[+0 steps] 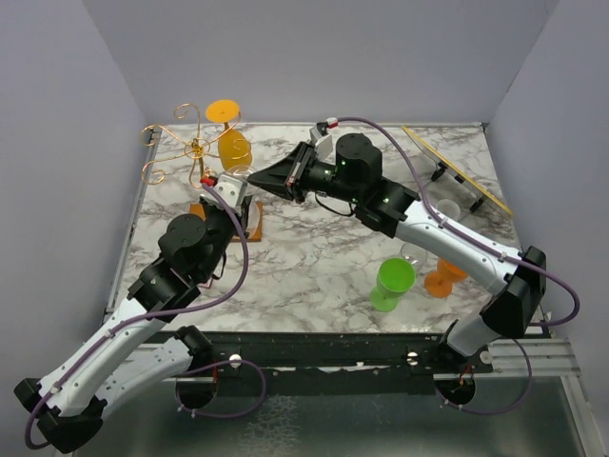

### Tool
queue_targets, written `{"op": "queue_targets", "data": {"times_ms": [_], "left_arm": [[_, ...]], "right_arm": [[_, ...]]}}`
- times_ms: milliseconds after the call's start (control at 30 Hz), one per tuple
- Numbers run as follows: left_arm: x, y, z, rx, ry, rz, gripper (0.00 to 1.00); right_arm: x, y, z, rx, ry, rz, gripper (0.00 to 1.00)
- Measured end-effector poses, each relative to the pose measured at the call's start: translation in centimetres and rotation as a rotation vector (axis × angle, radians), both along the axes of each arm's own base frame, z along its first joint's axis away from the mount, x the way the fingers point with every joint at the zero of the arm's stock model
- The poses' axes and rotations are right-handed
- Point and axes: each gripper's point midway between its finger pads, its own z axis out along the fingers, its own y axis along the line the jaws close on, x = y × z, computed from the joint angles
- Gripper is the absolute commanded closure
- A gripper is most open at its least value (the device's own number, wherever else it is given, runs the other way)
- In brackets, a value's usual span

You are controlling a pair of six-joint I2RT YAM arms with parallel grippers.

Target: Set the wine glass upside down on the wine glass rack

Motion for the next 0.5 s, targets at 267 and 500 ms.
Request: {"op": "queue_targets", "data": {"times_ms": [267, 500], "left_arm": [[-1.2, 2.6, -0.5, 0.009, 0.068, 0.08, 0.42], [-4.9, 6.5, 5.5, -0.117, 0.041, 0.125, 0.38]], "right_arm": [[2.2, 1.1, -1.6, -0.058, 0.051, -0.074, 0.99], [4.2, 2.4, -2.6, -0.087, 0.071, -0.113, 0.99]]}}
